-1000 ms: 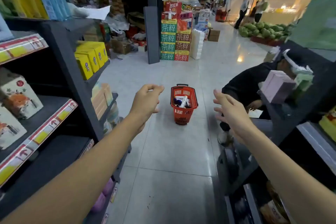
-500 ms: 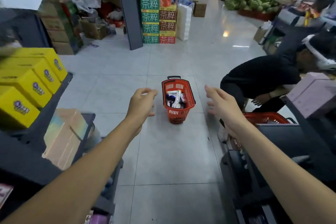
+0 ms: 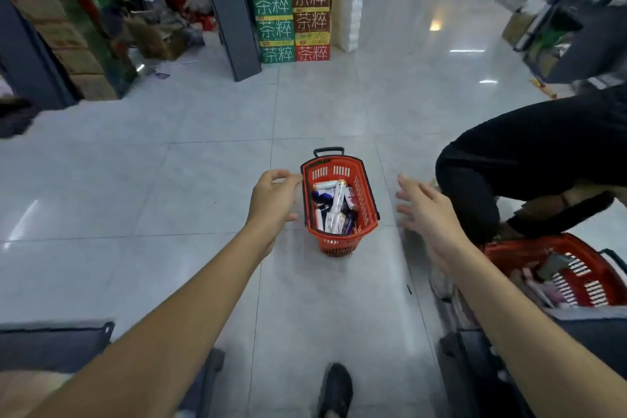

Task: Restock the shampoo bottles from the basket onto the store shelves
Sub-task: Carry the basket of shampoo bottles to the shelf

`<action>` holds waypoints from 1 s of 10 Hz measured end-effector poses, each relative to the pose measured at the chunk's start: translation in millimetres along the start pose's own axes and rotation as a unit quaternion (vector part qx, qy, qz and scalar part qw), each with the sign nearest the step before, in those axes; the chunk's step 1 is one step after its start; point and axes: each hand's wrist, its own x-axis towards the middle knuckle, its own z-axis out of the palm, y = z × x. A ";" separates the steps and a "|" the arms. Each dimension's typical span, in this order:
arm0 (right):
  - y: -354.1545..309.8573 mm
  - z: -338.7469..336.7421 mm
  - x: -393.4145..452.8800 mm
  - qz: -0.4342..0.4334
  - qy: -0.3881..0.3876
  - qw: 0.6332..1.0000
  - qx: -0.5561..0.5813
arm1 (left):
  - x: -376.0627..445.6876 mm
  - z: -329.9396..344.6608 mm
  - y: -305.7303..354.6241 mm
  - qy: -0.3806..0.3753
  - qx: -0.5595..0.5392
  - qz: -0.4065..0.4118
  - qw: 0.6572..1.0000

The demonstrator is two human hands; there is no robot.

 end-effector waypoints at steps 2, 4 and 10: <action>-14.6 16.6 125.9 0.040 0.014 0.999 0.017 | 123.2 62.2 37.4 -0.004 -0.015 -0.009 1.000; 12.6 36.0 244.9 0.105 0.042 0.993 0.024 | 257.6 120.6 30.7 -0.031 0.036 -0.024 0.999; 313.0 159.1 485.7 0.487 0.317 0.801 0.140 | 685.9 297.6 -233.9 -0.215 0.363 0.080 0.903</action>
